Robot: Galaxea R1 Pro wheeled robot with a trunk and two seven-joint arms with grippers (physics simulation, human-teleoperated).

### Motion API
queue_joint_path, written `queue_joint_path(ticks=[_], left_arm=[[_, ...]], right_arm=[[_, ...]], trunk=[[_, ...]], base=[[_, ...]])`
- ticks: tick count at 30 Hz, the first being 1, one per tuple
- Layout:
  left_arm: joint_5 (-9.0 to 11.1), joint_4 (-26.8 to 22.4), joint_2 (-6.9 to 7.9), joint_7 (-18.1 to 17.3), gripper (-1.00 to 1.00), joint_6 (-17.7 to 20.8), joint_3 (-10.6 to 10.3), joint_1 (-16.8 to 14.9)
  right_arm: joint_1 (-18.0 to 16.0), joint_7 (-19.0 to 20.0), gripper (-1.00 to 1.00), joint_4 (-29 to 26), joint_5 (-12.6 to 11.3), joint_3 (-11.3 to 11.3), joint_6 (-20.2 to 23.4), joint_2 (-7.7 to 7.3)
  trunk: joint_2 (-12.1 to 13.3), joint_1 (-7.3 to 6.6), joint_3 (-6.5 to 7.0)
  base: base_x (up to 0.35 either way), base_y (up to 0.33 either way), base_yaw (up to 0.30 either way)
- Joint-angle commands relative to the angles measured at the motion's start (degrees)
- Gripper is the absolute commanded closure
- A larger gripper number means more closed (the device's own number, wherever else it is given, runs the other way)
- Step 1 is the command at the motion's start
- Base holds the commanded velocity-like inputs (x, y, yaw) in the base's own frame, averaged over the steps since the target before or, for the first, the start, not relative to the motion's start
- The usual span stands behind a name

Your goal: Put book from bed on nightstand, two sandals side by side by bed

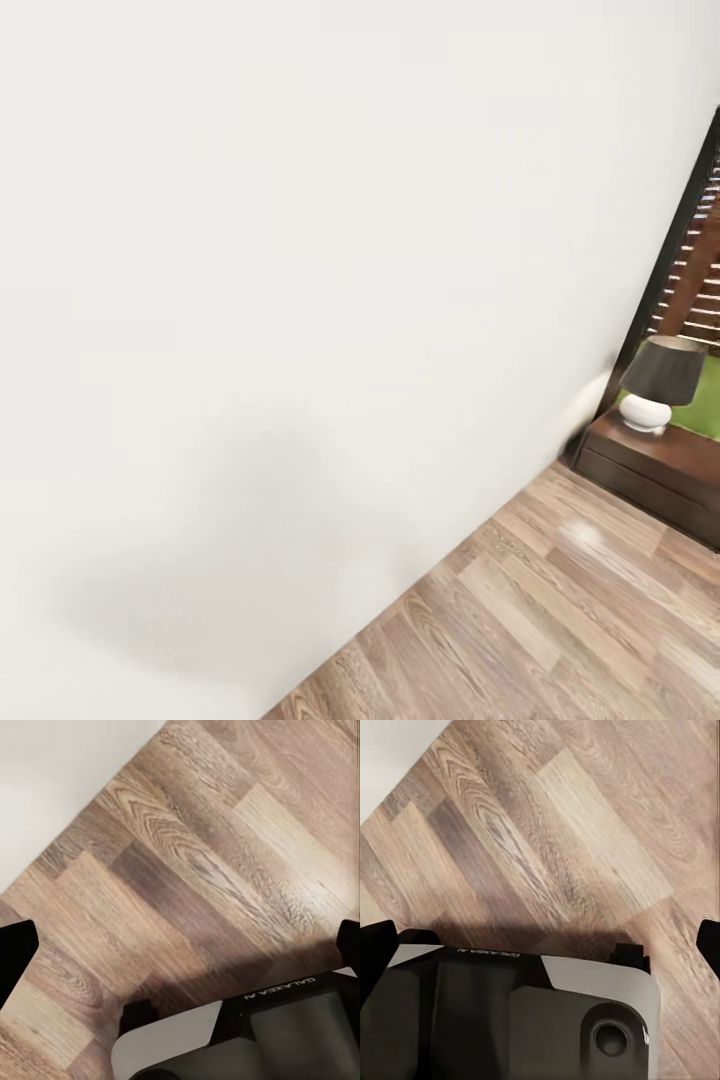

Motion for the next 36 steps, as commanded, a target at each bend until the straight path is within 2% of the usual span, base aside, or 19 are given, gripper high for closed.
queue_joint_path(ticks=[1,12,23,36], left_arm=[[-0.6,0.0,0.01,-0.1,-1.00,-0.2,0.5,0.0],[-0.5,0.0,0.01,-0.1,-1.00,-0.2,0.5,0.0],[-0.5,0.0,0.01,-0.1,-1.00,-0.2,0.5,0.0],[-0.5,0.0,0.01,-0.1,-1.00,-0.2,0.5,0.0]], right_arm=[[-0.1,0.2,-1.00,0.2,0.1,-0.4,-0.1,-0.03],[-0.1,0.2,-1.00,0.2,0.1,-0.4,-0.1,-0.03],[-0.1,0.2,-1.00,0.2,0.1,-0.4,-0.1,-0.03],[-0.1,0.1,-1.00,0.2,0.1,-0.4,-0.1,-0.03]], trunk=[[-0.1,0.01,-0.08],[-0.1,0.01,-0.08],[-0.1,0.01,-0.08],[-0.1,0.01,-0.08]], base=[[0.000,0.000,-0.300],[0.007,0.000,-0.298],[0.246,0.000,-0.296],[0.094,0.000,-0.296]])
